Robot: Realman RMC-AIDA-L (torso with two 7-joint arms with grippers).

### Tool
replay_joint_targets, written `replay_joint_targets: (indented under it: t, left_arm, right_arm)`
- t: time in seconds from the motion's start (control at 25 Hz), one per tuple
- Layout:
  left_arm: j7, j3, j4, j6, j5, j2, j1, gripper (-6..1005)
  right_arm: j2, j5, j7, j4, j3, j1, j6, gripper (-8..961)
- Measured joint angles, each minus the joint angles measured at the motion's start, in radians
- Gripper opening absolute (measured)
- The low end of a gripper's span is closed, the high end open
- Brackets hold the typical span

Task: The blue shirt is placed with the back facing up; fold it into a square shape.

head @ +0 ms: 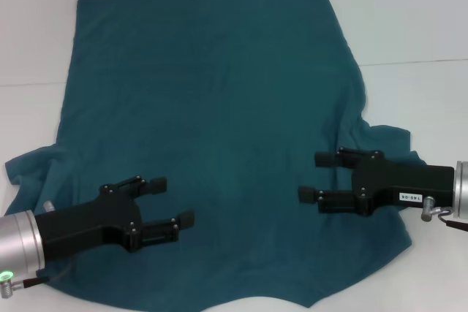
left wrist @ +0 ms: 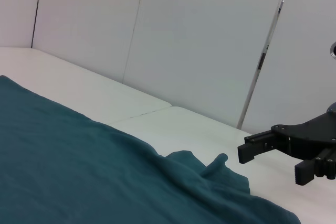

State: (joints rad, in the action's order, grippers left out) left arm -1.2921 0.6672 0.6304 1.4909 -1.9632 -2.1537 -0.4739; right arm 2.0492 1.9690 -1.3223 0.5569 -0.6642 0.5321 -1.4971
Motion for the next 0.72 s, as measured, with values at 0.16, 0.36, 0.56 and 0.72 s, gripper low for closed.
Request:
replay_joint_targets:
  t: [0.16, 0.36, 0.56, 0.72]
  left_arm:
    - [-0.001, 0.0, 0.0, 0.0, 0.0, 0.0, 0.0, 884]
    - [-0.002, -0.002, 0.0, 0.0, -0.001, 0.0, 0.0, 884]
    - [-0.012, 0.0, 0.003, -0.001, -0.001, 0.0, -0.001, 885]
    - [-0.068, -0.02, 0.016, -0.015, 0.004, 0.0, -0.002, 884]
  right_arm:
    - [0.0, -0.001, 0.0, 0.0, 0.0, 0.003, 0.0, 911]
    - [0.001, -0.001, 0.0, -0.002, 0.0, 0.005, 0.0, 911]
    - [0.002, -0.001, 0.0, -0.001, 0.001, 0.005, 0.0, 912]
    - [0.004, -0.004, 0.0, -0.001, 0.01, 0.005, 0.0, 912]
